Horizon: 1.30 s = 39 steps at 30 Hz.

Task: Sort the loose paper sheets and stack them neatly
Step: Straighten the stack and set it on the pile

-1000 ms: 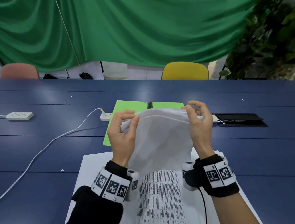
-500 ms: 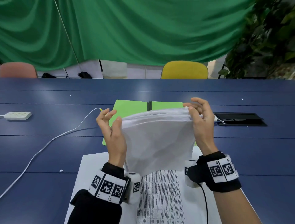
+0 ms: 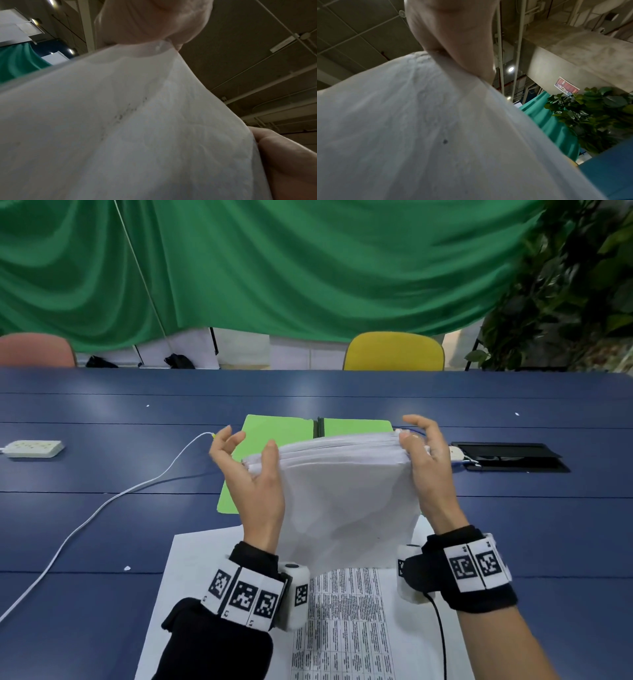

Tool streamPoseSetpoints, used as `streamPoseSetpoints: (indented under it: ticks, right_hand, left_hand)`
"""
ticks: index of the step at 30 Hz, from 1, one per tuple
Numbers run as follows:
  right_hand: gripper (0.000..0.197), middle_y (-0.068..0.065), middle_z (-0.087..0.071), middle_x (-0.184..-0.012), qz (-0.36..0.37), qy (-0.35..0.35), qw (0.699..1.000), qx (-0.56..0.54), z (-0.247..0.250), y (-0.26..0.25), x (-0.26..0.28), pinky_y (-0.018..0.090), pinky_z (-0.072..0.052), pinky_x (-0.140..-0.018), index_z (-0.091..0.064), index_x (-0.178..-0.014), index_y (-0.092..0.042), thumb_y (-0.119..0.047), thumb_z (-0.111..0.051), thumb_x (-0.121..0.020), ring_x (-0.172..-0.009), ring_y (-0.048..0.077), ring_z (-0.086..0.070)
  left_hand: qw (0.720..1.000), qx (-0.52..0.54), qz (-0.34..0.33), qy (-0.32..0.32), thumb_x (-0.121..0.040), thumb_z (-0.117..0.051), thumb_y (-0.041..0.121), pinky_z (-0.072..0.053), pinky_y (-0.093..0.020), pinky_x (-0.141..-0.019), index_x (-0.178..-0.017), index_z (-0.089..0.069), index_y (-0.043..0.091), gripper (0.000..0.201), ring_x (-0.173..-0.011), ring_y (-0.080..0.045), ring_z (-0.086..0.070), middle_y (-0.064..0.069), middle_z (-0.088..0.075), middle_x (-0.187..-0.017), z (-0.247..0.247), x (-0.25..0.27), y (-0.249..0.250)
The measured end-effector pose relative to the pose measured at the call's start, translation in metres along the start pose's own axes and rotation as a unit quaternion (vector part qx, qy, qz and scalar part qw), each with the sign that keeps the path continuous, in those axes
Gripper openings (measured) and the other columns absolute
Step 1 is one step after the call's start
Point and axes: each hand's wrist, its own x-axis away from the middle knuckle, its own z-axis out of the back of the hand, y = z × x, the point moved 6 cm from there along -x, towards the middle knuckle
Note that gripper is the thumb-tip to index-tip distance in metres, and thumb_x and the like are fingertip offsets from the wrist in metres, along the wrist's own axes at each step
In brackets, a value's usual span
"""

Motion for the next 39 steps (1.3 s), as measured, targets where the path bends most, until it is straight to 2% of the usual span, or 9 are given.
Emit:
streamPoseSetpoints:
  ticks: [4, 8, 11, 13, 15, 19, 25, 36, 39]
  right_hand:
    - [0.019, -0.006, -0.054, -0.091, 0.003, -0.004, 1.000, -0.005, -0.001, 0.000, 0.000, 0.002, -0.038, -0.066, -0.055, -0.102, -0.032, -0.023, -0.055, -0.085, -0.081, 0.004, -0.049]
    - [0.047, -0.005, -0.062, -0.106, -0.022, -0.073, 0.994, -0.084, 0.002, 0.011, 0.000, 0.023, -0.047, -0.084, -0.053, -0.108, -0.044, -0.061, -0.065, -0.066, -0.096, 0.012, -0.058]
    - [0.058, -0.013, -0.070, -0.100, -0.077, -0.119, 0.986, -0.090, 0.008, 0.042, 0.011, 0.018, -0.052, -0.076, -0.053, -0.118, -0.019, -0.032, -0.068, -0.064, -0.093, 0.005, -0.064]
    - [0.026, -0.015, -0.072, -0.070, -0.125, -0.107, 0.986, -0.023, 0.001, 0.067, 0.032, 0.016, -0.051, -0.066, -0.063, -0.092, -0.013, -0.003, -0.073, -0.071, -0.075, 0.002, -0.065]
    - [0.035, -0.020, -0.068, -0.059, -0.125, -0.051, 0.991, 0.020, -0.005, 0.080, 0.045, 0.013, -0.049, -0.062, -0.062, -0.075, -0.022, 0.013, -0.069, -0.073, -0.062, -0.008, -0.061]
    - [0.027, -0.017, -0.067, -0.065, -0.051, 0.033, 0.998, 0.022, -0.008, 0.050, 0.039, 0.013, -0.047, -0.062, -0.062, -0.075, -0.026, 0.000, -0.070, -0.078, -0.060, -0.009, -0.057]
    - [0.028, -0.019, -0.069, -0.070, 0.011, 0.030, 0.999, -0.030, -0.006, 0.008, 0.028, 0.003, -0.044, -0.062, -0.061, -0.099, -0.009, 0.002, -0.071, -0.075, -0.066, -0.014, -0.061]
    - [0.082, -0.009, -0.057, -0.117, 0.074, 0.017, 0.997, -0.009, 0.009, 0.006, 0.037, 0.027, -0.047, -0.098, -0.039, -0.120, -0.051, -0.008, -0.082, -0.065, -0.110, 0.015, -0.056]
    - [0.067, -0.021, -0.061, -0.108, 0.116, 0.001, 0.992, 0.056, 0.010, -0.005, 0.035, 0.025, -0.044, -0.097, -0.046, -0.117, -0.053, -0.022, -0.081, -0.068, -0.107, 0.008, -0.056]
  left_hand:
    - [0.999, 0.009, 0.019, -0.027, -0.076, -0.053, 0.027, -0.030, -0.008, -0.093, -0.137, -0.022, 0.019, 0.069, -0.130, -0.016, -0.034, 0.003, -0.044, -0.119, -0.003, 0.001, -0.005]
    - [0.995, 0.055, -0.021, -0.086, -0.072, -0.057, 0.046, -0.027, -0.019, -0.105, -0.135, -0.015, 0.029, 0.078, -0.127, -0.008, -0.037, 0.003, -0.039, -0.126, 0.004, 0.002, -0.008]
    - [0.983, 0.009, -0.020, -0.181, -0.065, -0.077, 0.042, -0.037, -0.026, -0.107, -0.132, -0.022, 0.035, 0.086, -0.126, -0.011, -0.042, 0.004, -0.041, -0.131, 0.012, 0.015, -0.031]
    - [0.980, -0.019, 0.070, -0.186, -0.069, -0.079, 0.012, -0.046, -0.036, -0.101, -0.122, -0.043, 0.027, 0.066, -0.102, 0.002, -0.060, 0.007, -0.058, -0.117, 0.017, 0.026, -0.059]
    - [0.986, -0.047, 0.091, -0.134, -0.074, -0.074, 0.001, -0.050, -0.037, -0.093, -0.111, -0.055, 0.016, 0.045, -0.085, 0.006, -0.064, -0.001, -0.067, -0.105, 0.019, 0.032, -0.070]
    - [0.999, -0.017, 0.017, -0.028, -0.072, -0.070, 0.021, -0.050, -0.026, -0.080, -0.094, -0.056, 0.034, 0.030, -0.085, 0.000, -0.064, 0.016, -0.066, -0.094, 0.010, 0.025, -0.032]
    - [0.994, 0.056, -0.059, -0.066, -0.079, -0.069, 0.001, -0.047, -0.014, -0.083, -0.100, -0.052, 0.041, 0.048, -0.095, -0.002, -0.063, 0.019, -0.065, -0.099, 0.002, 0.020, 0.013]
    - [0.984, -0.026, -0.134, -0.115, -0.080, -0.058, 0.029, -0.031, -0.009, -0.096, -0.115, -0.044, 0.030, 0.038, -0.109, 0.005, -0.048, 0.008, -0.054, -0.110, 0.012, 0.021, 0.005]
    - [0.978, -0.049, -0.154, -0.131, -0.086, -0.050, 0.032, -0.035, -0.010, -0.092, -0.097, -0.057, 0.027, 0.014, -0.104, 0.004, -0.051, -0.001, -0.057, -0.103, 0.009, 0.017, 0.009]
